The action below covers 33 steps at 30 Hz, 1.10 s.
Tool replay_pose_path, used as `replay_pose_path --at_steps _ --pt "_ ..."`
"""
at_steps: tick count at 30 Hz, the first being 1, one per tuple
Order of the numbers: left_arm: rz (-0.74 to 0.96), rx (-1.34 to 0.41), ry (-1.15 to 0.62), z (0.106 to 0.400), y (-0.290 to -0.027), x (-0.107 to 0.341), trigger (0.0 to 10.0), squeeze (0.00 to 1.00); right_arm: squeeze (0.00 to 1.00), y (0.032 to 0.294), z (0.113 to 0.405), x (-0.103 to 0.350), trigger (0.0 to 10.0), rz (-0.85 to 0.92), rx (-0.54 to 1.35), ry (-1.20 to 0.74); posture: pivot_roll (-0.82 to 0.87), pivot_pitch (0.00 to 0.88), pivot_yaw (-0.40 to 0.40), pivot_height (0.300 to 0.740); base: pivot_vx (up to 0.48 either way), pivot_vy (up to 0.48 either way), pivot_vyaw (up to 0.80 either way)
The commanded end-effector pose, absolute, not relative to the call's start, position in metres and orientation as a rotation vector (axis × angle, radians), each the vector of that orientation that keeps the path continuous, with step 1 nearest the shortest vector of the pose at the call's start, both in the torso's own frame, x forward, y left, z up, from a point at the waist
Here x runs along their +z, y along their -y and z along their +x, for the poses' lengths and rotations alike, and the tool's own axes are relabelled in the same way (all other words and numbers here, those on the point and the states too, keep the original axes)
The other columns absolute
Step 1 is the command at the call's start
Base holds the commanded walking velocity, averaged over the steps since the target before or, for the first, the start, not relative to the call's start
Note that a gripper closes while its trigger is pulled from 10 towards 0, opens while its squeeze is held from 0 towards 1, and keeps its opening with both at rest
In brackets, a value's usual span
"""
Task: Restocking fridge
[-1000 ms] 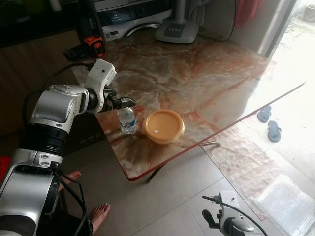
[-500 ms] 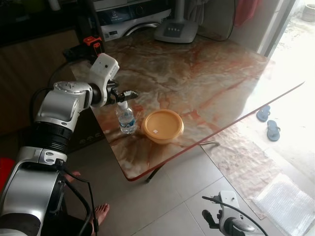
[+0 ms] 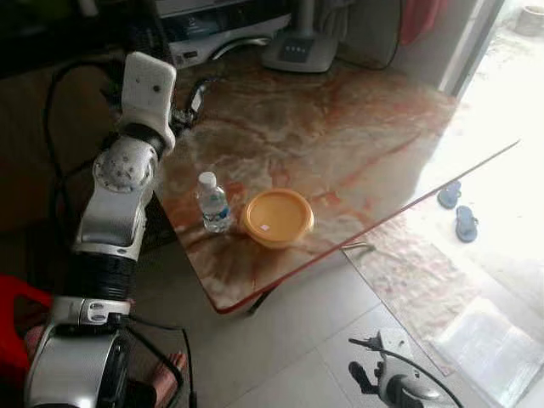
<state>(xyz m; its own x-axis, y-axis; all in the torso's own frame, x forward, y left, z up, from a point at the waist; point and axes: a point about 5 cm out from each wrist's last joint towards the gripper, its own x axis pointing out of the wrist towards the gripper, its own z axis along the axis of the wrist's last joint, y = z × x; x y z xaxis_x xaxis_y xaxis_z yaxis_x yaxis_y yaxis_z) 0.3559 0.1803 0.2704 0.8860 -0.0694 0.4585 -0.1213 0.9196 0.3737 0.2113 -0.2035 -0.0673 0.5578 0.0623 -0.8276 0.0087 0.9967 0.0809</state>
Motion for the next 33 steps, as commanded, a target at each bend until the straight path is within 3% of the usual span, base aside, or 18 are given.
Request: replay_pose_path --at_steps 1,6,11,21,33 --pt "0.444 0.095 0.582 0.348 -0.185 0.28 10.0 0.0 0.0 0.204 0.21 -0.068 10.0 0.083 0.024 -0.975 -0.07 0.068 -0.005 0.74 0.0 0.0 0.0" --pt "0.451 0.215 0.618 0.336 -0.191 0.259 10.0 0.0 0.0 0.204 0.209 -0.069 10.0 0.073 0.029 -0.981 -0.07 0.05 -0.008 0.74 0.0 0.0 0.0" --pt "0.405 0.159 0.576 0.336 -0.177 0.228 10.0 0.0 0.0 0.204 0.207 -0.069 10.0 0.074 0.03 -0.979 -0.09 0.027 -0.003 0.74 0.0 0.0 0.0" --pt "0.355 0.165 0.619 0.336 -0.17 0.231 10.0 0.0 0.0 0.204 0.207 -0.069 10.0 0.071 0.028 -0.976 -0.08 0.036 -0.012 0.74 0.0 0.0 0.0" --pt "0.348 0.165 0.634 0.338 -0.169 0.234 10.0 0.0 0.0 0.204 0.209 -0.068 10.0 0.073 0.027 -0.973 -0.08 0.058 -0.012 0.74 0.273 0.0 0.0"
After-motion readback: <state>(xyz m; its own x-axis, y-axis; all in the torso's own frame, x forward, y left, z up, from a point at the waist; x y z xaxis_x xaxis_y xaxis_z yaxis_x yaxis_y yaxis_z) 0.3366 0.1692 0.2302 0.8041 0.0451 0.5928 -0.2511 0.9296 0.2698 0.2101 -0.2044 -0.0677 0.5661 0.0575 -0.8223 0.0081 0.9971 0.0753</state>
